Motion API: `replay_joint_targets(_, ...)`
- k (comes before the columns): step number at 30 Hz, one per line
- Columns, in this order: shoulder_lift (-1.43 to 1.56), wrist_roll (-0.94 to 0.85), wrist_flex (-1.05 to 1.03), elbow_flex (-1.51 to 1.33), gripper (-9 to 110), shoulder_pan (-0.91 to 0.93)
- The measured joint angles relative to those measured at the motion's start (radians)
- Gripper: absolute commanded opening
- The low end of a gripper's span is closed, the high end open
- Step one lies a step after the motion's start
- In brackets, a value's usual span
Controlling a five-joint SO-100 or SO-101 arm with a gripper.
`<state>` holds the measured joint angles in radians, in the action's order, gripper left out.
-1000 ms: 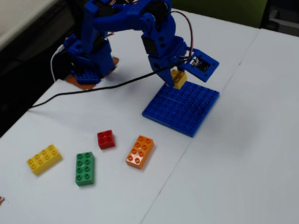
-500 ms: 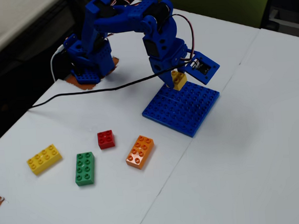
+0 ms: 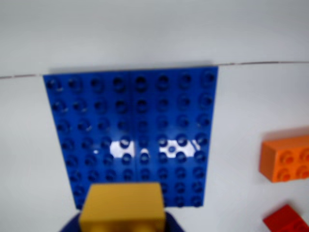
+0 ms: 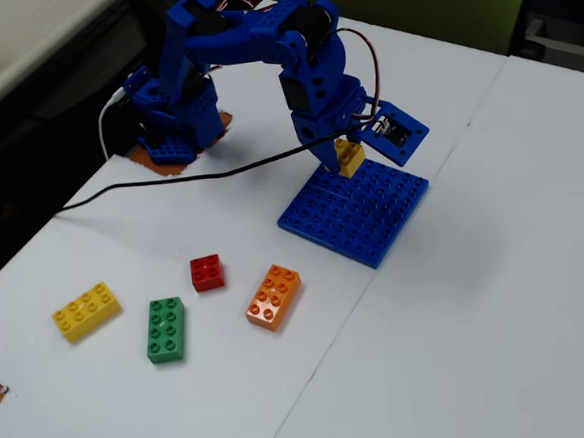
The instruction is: Pick up the 2x2 yellow block and go up the 8x8 blue block.
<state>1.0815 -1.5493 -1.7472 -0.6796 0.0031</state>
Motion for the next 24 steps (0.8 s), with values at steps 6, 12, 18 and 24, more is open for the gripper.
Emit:
replay_joint_targets(6, -0.003, 0.006, 0.000, 0.000, 0, 0.000)
replay_joint_targets(12, -0.011, 0.006, 0.000, 0.000, 0, 0.000)
replay_joint_targets(18, -0.021, 0.006, 0.000, 0.000, 0, 0.000)
replay_joint_targets(24, -0.021, 0.006, 0.000, 0.000, 0, 0.000)
